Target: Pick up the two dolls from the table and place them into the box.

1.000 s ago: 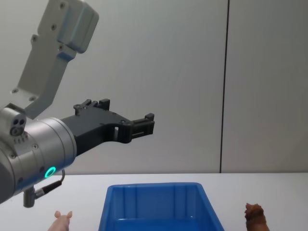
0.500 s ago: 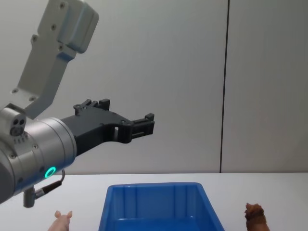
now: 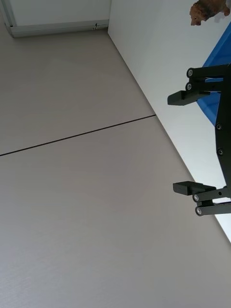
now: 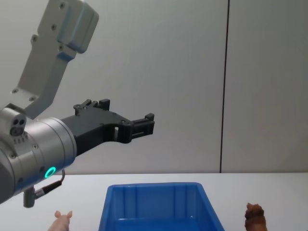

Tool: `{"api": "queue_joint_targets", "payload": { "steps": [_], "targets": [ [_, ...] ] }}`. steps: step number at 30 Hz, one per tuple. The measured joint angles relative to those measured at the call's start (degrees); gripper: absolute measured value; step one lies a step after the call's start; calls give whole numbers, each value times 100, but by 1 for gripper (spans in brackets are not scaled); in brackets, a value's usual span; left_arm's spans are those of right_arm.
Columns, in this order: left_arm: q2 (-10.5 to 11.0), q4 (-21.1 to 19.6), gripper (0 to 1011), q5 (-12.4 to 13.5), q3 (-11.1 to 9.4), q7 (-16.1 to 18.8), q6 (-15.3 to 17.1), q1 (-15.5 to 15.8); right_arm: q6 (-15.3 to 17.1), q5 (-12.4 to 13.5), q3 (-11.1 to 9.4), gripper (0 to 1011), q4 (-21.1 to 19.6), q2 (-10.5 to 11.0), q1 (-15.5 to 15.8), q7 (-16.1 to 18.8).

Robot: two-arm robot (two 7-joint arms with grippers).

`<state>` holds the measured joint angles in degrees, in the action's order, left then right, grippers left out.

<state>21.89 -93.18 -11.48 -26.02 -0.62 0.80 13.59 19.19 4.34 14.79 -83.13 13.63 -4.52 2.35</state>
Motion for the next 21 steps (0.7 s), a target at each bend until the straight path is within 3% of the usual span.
{"api": "queue_joint_targets", "payload": {
  "steps": [11, 17, 21],
  "targets": [
    [0, 0, 1001, 0, 0, 0, 0, 0, 7, -27, 17, 728, 67, -40, -55, 26],
    [0, 0, 1001, 0, 0, 0, 0, 0, 9, -33, 21, 504, 84, -50, -70, 32],
    [0, 0, 1001, 0, 0, 0, 0, 0, 9, -35, 22, 435, 89, -53, -75, 34]
  ]
}}
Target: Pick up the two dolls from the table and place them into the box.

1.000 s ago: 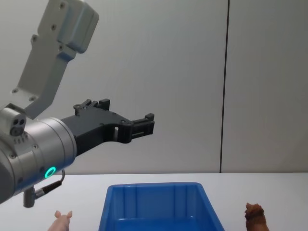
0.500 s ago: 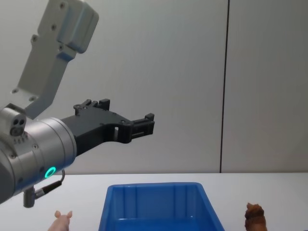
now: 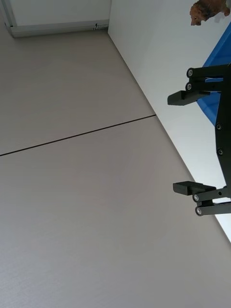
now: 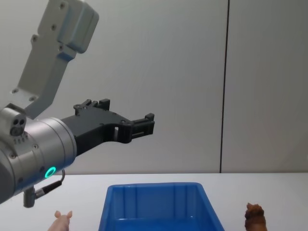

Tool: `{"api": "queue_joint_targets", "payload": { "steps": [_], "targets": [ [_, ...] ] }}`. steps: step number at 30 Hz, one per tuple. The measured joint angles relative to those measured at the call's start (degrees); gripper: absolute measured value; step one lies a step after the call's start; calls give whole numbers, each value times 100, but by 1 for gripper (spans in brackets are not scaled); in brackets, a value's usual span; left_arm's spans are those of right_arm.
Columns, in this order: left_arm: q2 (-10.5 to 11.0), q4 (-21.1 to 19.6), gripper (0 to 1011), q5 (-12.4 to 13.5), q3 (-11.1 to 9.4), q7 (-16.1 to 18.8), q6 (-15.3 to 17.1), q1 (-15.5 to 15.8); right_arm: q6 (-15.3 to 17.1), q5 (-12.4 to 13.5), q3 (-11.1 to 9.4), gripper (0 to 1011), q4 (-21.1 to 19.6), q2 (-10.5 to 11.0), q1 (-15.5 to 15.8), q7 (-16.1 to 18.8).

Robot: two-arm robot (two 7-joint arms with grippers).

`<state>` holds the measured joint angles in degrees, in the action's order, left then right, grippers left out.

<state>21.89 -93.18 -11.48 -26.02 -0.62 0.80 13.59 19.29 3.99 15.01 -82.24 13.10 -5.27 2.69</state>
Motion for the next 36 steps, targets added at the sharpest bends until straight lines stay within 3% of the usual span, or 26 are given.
{"api": "queue_joint_targets", "payload": {
  "steps": [12, 29, 36],
  "targets": [
    [0, 0, 1001, 0, 0, 0, 0, 0, -147, -36, -10, 311, -39, 20, 11, 55],
    [0, 0, 1001, 0, 0, 0, 0, 0, -891, -181, -105, 219, -520, 141, 42, 250],
    [0, 0, 1001, 0, 0, 0, 0, 0, -1251, -198, -133, 181, -829, 177, -9, 503]
  ]
}}
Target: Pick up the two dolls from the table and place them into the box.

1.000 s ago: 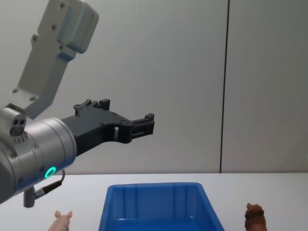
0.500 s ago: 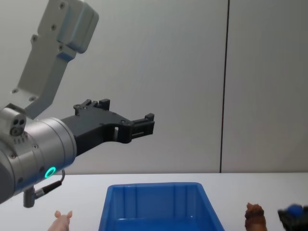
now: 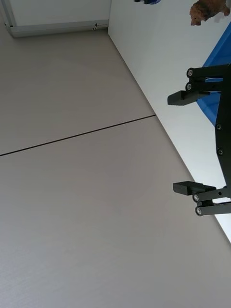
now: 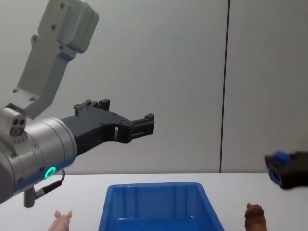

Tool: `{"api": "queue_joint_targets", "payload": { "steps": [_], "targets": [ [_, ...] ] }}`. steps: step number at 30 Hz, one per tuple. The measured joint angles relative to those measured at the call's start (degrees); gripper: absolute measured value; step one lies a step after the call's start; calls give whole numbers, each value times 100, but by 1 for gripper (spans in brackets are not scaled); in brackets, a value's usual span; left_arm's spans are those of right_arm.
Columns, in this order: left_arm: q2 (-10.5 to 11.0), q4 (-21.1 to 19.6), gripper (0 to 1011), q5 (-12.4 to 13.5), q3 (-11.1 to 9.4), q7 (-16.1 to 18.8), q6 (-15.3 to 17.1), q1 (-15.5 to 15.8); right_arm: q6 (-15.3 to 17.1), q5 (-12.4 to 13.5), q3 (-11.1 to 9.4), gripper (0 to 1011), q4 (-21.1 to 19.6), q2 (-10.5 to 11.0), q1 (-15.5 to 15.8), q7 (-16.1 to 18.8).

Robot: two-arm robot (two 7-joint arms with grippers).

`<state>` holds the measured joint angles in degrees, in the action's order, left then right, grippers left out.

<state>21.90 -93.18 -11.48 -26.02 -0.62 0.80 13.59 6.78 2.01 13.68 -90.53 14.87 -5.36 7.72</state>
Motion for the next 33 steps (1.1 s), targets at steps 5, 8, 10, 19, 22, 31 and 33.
{"api": "queue_joint_targets", "payload": {
  "steps": [5, 8, 10, 19, 22, 31, 33],
  "targets": [
    [0, 0, 1001, 0, 0, 0, 0, 0, -171, 58, -2, 158, -197, 5, -51, 267],
    [0, 0, 1001, 0, 0, 0, 0, 0, -219, 99, 3, 143, -268, 2, -71, 393],
    [0, 0, 1001, 0, 0, 0, 0, 0, -246, 143, 14, 134, -332, -6, -95, 539],
    [0, 0, 1001, 0, 0, -1, 0, 0, -223, 343, 103, 102, -533, -74, -202, 1146],
    [0, 0, 1001, 0, 0, -1, 0, 0, -164, 404, 147, 102, -567, -111, -241, 1349],
    [0, 0, 1001, 0, 0, 0, 0, 0, 133, 502, 317, 102, -555, -274, -401, 1944],
    [0, 0, 1001, 0, 0, 0, 0, 0, 234, 503, 377, 102, -512, -332, -456, 2099]
  ]
}}
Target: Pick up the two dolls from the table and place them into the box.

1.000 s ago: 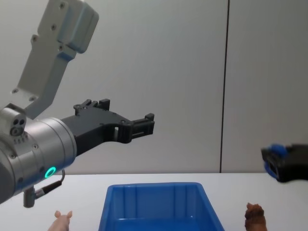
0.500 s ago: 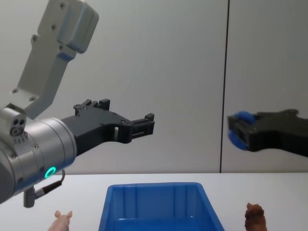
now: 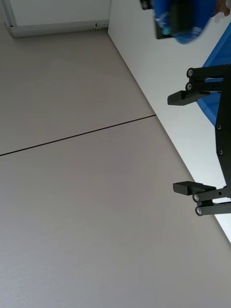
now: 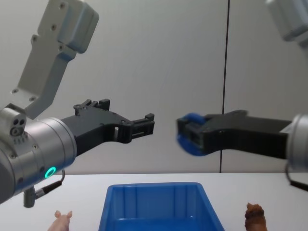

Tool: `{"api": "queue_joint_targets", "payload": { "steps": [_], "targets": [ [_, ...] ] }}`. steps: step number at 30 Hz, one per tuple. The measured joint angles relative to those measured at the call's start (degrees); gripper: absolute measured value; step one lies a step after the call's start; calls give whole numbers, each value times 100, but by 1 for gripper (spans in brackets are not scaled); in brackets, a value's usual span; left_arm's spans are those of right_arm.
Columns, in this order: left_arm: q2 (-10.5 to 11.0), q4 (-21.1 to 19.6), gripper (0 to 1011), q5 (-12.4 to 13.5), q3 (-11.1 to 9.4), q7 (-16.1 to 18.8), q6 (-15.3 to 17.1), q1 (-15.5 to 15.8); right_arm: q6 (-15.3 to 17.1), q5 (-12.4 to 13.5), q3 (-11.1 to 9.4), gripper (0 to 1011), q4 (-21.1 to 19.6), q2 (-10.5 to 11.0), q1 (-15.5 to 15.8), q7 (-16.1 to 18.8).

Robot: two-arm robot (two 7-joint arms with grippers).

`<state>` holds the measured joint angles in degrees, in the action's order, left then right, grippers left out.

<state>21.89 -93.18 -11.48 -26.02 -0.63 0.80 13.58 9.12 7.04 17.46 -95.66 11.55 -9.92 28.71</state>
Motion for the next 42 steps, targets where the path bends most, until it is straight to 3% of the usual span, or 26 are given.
{"api": "queue_joint_targets", "payload": {
  "steps": [6, 10, 13, 16, 24, 36, 42],
  "targets": [
    [0, 0, 1001, 0, 0, 0, 0, 0, 330, -42, 180, 105, 181, -190, -184, 439],
    [0, 0, 1001, 0, 0, 0, 0, 0, 500, -90, 291, 188, 317, -310, -295, 651],
    [0, 0, 1001, 0, 0, 1, 0, 0, 629, -125, 373, 320, 413, -393, -375, 812],
    [0, 0, 1001, 0, 0, 0, 0, 0, 686, -142, 414, 378, 459, -434, -414, 883],
    [0, 0, 1001, 0, 0, 0, 0, 0, 830, -183, 505, 648, 570, -531, -504, 1061],
    [0, 0, 1001, 0, 0, 0, 0, 0, 845, -149, 478, 984, 571, -466, -504, 1064],
    [0, 0, 1001, 0, 0, 0, 0, 0, 800, -63, 337, 1001, 468, -279, -425, 929]
  ]
}}
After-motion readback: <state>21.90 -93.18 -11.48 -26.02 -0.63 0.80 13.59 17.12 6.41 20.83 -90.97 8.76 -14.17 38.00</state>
